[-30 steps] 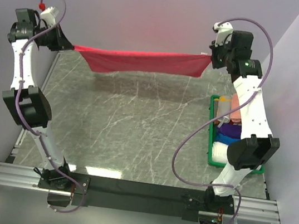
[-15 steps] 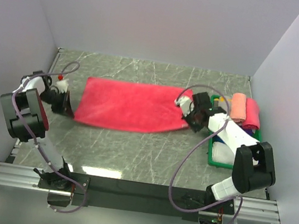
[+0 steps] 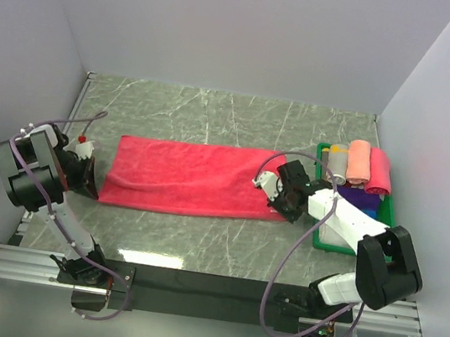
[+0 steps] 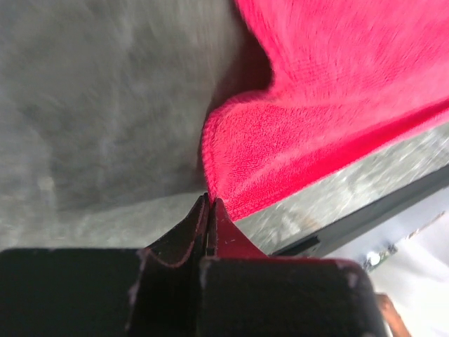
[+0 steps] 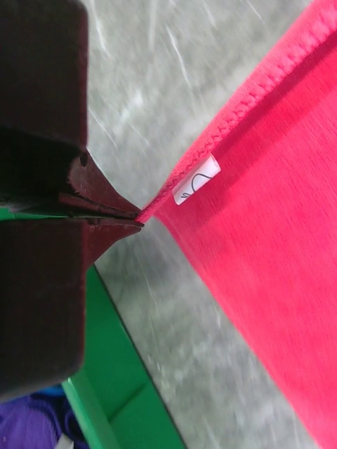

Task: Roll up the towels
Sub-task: Flatten the towel

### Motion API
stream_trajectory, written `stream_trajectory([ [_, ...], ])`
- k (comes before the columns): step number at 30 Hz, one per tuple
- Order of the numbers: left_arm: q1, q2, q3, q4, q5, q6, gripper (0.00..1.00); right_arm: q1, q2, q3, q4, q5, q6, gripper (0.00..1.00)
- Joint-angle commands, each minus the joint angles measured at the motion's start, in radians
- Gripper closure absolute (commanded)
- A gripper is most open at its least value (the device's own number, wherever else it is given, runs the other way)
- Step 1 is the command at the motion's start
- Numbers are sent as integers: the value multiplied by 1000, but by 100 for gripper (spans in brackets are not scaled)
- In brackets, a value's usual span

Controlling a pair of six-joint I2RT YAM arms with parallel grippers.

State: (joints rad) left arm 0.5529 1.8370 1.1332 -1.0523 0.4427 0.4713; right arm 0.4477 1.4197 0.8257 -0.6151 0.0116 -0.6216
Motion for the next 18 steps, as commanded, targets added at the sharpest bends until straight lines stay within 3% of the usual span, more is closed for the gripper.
stream_trajectory([
  [1, 4, -45, -39, -40, -35, 70, 99, 48, -39, -36, -57, 4, 23, 100],
  [7, 5, -105, -98, -55, -74, 124, 99, 135, -59, -54, -100, -12, 77, 99],
  [9, 7, -123, -113, -70, -81, 153, 99, 152, -67, -51, -135, -44, 82, 91],
  [10, 10, -143, -115, -75, -91, 158, 98, 155, -85, -45, -149, -51, 83, 76],
  [12, 22, -165, -98, -113, -84, 184, 89, 157, -113, -31, -199, -76, 80, 58],
  [13, 27, -166, -81, -135, -62, 191, 83, 155, -146, -8, -219, -82, 80, 54],
  [14, 38, -165, -20, -168, -35, 216, 71, 154, -165, 6, -253, -88, 79, 50],
  [15, 42, -156, 21, -229, -9, 228, 66, 152, -179, 22, -270, -96, 79, 49],
  [18, 48, -142, 192, -278, 103, 228, 59, 108, -174, 110, -310, -130, 94, 49],
])
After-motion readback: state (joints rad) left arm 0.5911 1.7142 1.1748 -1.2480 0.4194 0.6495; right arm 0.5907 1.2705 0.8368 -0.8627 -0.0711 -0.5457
